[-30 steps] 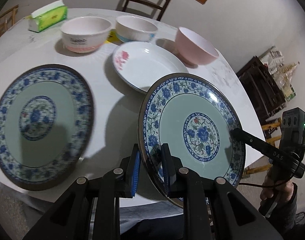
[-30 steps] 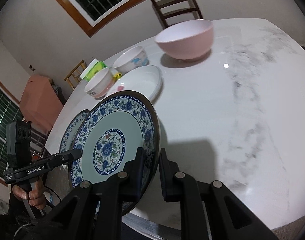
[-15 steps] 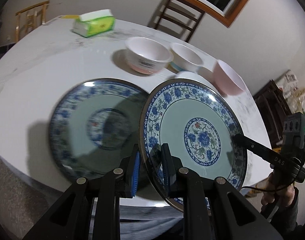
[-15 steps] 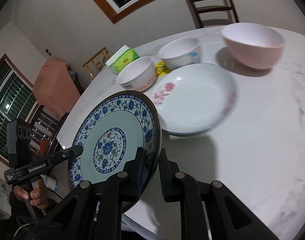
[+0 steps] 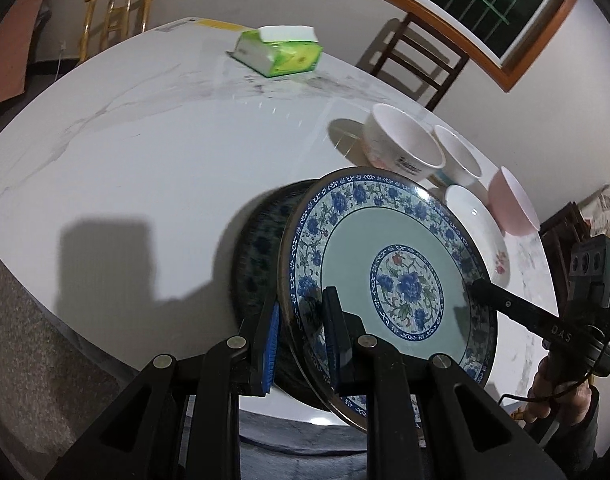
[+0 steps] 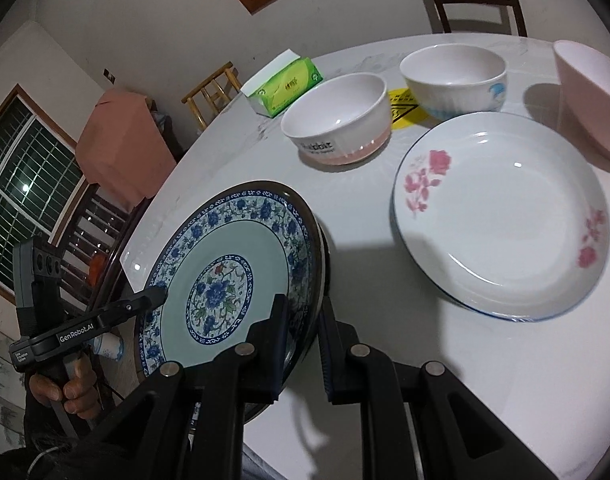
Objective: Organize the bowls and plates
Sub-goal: 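Carry the second floral plate onto the first plate with both tools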
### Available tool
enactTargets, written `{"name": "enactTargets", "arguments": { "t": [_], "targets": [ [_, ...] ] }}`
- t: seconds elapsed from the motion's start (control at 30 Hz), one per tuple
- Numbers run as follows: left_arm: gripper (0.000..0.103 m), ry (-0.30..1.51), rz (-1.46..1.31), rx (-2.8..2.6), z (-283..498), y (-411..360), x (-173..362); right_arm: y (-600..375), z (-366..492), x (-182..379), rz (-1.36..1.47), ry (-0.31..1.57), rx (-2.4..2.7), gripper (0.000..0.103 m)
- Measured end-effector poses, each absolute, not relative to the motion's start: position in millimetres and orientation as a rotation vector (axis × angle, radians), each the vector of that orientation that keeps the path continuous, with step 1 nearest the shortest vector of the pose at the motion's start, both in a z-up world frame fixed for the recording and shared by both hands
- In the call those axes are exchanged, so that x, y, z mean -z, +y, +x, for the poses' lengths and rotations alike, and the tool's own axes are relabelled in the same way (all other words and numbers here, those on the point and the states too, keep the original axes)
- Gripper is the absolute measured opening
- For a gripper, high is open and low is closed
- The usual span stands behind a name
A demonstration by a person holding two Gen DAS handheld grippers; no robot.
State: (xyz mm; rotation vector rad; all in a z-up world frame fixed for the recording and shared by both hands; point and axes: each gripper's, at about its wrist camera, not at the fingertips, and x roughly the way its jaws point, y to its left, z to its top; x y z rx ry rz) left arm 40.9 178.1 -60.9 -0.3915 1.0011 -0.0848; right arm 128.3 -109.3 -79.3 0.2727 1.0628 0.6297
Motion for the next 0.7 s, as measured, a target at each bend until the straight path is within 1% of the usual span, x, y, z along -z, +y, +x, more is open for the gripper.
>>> {"name": "enactTargets", "arguments": {
  "t": [0.37,0.7],
  "targets": [
    [0.017,1.027,-0.414,0.066,51,191,76,-96,135,89,0.263,1.104,-0.61,0.015],
    [0.017,1.034,-0.429,0.066,54,193,80,-86,136,88,0.215,1.095,-0.582,0.018]
  ]
}}
